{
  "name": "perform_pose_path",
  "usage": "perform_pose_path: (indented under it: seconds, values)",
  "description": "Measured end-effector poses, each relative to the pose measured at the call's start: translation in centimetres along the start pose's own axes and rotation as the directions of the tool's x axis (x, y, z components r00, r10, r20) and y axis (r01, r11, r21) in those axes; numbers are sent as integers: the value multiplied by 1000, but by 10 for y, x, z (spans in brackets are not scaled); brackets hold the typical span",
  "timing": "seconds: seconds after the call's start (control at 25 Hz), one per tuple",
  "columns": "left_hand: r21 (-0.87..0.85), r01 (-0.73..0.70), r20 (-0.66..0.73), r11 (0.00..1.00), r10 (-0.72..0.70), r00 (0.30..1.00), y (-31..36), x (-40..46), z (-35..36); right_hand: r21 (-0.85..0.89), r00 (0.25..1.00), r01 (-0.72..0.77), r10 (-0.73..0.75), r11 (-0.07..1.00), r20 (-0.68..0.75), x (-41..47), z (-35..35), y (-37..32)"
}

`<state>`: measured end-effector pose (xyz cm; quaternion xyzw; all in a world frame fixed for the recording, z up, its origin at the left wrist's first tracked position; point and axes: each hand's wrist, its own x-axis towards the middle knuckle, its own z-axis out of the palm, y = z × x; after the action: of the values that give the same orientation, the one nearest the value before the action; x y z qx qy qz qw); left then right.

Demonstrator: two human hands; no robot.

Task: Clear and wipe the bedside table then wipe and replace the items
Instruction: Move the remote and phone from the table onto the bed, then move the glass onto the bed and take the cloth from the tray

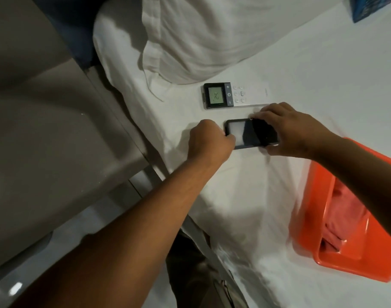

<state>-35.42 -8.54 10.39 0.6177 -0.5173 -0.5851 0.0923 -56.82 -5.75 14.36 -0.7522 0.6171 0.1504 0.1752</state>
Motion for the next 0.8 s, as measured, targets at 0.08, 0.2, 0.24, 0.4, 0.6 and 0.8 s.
perform_pose_path:
  seconds: [0.08,0.2,0.24,0.4,0.6,0.8]
  values:
    - [11,-48,-13,999,48,999,-10,-5,-15,-71,999,-28,27,997,-20,5,-17,-19]
    - [-136,-26,-113,990,10,994,-53,-20,-65,9,988,-35,36,999,-150,26,-29,-88]
    - [-180,7,-168,984,-38,985,-75,-26,-84,93,983,-2,19,996,-185,37,-26,-117]
    - [-203,235,-349,950,-295,889,-207,-56,-205,537,989,142,-93,832,-116,120,13,-282]
    - [-278,495,-392,824,-567,724,-357,-110,-355,701,960,186,-281,688,21,224,64,-492]
    - [-270,338,-529,902,-432,731,-402,-86,-425,655,954,175,-292,735,73,279,98,-595]
